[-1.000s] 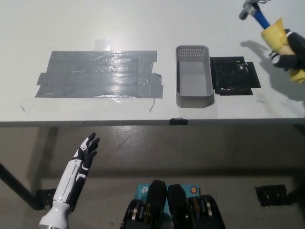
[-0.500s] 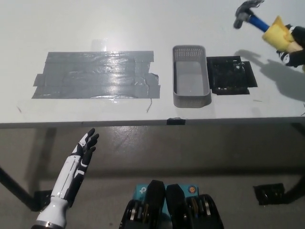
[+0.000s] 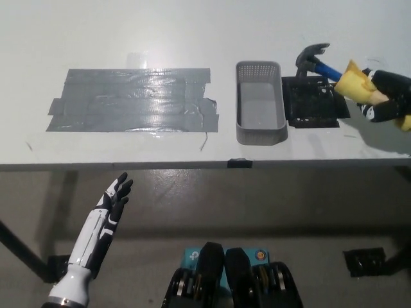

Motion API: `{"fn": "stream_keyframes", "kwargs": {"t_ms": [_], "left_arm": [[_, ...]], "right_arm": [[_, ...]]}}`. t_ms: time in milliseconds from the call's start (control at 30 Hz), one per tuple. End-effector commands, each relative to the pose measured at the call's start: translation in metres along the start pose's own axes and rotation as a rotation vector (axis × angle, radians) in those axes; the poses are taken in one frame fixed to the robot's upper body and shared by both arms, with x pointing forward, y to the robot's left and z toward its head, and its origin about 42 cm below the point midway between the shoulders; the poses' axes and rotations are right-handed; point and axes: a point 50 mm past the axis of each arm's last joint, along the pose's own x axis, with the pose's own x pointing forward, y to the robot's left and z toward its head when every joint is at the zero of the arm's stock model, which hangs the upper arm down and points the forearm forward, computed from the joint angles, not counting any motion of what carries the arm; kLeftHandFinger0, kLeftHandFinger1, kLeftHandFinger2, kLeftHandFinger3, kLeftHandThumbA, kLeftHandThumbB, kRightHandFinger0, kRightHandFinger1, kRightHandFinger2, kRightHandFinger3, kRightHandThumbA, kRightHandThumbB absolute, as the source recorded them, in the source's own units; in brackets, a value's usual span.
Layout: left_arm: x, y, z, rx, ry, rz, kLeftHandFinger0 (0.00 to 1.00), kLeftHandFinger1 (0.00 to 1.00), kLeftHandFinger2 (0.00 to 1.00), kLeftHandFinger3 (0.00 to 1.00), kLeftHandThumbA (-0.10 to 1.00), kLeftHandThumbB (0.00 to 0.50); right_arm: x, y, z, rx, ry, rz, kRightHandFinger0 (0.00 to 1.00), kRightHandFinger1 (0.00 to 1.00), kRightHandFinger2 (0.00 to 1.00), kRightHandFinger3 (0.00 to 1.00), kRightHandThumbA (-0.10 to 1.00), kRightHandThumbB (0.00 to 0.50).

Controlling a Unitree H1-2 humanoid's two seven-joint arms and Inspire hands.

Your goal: The robot picks the hammer with right hand and hits the black area on the desk and places it back.

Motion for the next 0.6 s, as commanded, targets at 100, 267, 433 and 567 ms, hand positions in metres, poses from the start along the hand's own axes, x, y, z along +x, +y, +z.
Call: {"fn": "stream_keyframes", "kwargs": {"t_ms": [100, 267, 433, 567], "left_arm": [[0.0032, 0.0070, 0.0116, 0.011, -0.063, 0.006, 1.00, 1.00, 1.00, 1.00, 1.00, 0.022], [0.0027, 0.0081, 0.0112, 0.022, -0.065, 0.005, 1.00, 1.00, 1.00, 1.00, 1.00, 0.021], [0.0028, 0.0069, 0.0112, 0.025, -0.065, 0.006, 1.00, 1.00, 1.00, 1.00, 1.00, 0.023], [0.0024, 0.0068, 0.0112, 0.016, -0.066, 0.007, 1.00, 1.00, 1.00, 1.00, 1.00, 0.013]], "right_arm": [[-0.0088, -0.0263, 0.0216, -0.066, -0.066, -0.061, 0.26, 0.69, 0.95, 1.00, -0.10, 0.107], [-0.0072, -0.0231, 0.0207, -0.083, -0.059, -0.043, 0.24, 0.66, 0.92, 1.00, -0.10, 0.118], [-0.0090, -0.0252, 0.0184, -0.082, -0.044, -0.030, 0.18, 0.61, 0.89, 0.97, -0.10, 0.117], [-0.0116, -0.0268, 0.0199, -0.094, -0.037, -0.023, 0.17, 0.60, 0.89, 0.99, -0.10, 0.109]]}}
